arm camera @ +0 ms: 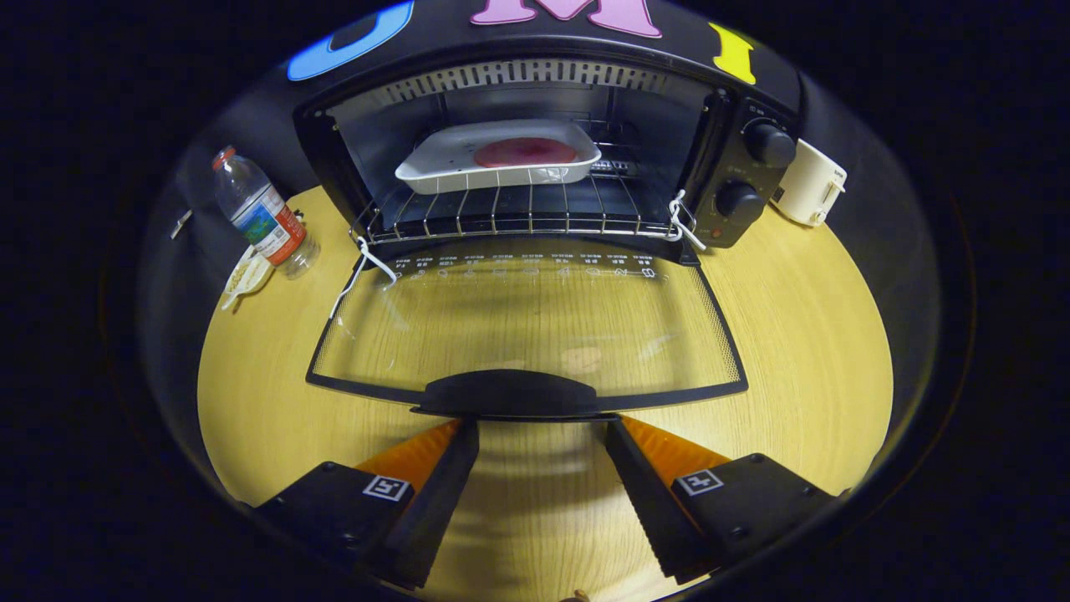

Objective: Open the toaster oven, put the food inside, and close the toaster oven door.

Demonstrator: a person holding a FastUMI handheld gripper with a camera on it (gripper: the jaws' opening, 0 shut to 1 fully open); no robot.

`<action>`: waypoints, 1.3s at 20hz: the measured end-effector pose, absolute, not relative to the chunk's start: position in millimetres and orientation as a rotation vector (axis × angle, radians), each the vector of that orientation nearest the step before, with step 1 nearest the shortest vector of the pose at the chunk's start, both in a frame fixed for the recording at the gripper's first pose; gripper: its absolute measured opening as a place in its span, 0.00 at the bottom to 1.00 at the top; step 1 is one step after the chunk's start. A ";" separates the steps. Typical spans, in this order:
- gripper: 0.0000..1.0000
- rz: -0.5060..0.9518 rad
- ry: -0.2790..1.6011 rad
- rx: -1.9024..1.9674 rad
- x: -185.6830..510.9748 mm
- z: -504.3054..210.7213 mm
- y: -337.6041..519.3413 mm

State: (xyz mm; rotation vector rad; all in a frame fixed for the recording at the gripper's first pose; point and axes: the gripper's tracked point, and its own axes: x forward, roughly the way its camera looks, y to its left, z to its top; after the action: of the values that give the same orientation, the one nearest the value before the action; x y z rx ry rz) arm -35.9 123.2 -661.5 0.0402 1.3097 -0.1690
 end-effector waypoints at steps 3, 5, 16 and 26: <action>0.99 -0.174 1.269 0.065 -32.8 -649.5 125.1; 0.99 -0.156 1.227 0.071 -28.5 -634.5 125.5; 1.00 -0.084 0.939 0.171 27.9 -532.4 110.9; 0.99 -0.105 0.667 0.117 53.6 -375.8 21.8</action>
State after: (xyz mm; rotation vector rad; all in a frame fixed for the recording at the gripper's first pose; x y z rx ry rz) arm 53.6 21.8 -375.8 0.1169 0.6673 -0.1049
